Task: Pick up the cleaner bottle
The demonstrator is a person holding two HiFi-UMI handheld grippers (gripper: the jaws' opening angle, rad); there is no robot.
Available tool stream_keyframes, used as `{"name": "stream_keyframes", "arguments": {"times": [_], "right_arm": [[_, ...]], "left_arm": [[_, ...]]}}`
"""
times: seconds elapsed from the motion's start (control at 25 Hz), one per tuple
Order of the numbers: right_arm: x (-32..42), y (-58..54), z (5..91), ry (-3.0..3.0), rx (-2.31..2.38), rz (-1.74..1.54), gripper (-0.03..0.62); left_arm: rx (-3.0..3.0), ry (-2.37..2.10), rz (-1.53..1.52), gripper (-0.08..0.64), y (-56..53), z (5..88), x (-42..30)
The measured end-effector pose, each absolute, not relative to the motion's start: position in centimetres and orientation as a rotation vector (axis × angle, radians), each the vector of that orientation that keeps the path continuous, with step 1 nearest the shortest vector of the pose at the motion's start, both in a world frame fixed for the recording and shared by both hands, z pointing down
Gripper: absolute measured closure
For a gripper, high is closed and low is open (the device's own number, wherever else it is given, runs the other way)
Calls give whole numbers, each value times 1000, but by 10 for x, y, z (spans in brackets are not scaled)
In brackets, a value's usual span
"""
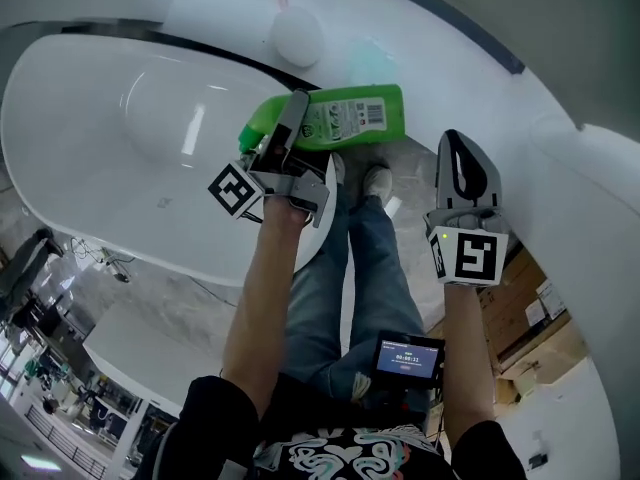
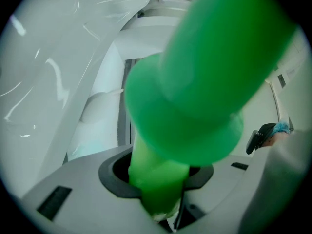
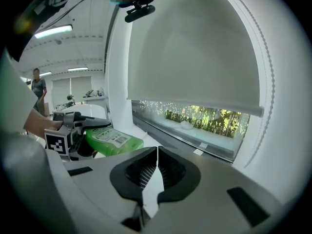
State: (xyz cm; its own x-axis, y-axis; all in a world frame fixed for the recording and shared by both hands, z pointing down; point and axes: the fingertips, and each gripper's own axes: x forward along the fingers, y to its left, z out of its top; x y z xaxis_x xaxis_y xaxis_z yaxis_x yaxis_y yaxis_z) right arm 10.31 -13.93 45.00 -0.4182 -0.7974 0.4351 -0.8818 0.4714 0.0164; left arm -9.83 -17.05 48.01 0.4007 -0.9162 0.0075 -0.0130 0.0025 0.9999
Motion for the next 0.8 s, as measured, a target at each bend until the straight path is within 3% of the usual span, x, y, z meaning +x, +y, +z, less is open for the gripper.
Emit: {"name": "stream_keyframes", "arguments": {"times": [0.8], "right_arm": [[106, -152, 388, -2370, 1416, 404, 563]], "left_arm": [[1302, -854, -1028, 377, -166, 396, -106]]}}
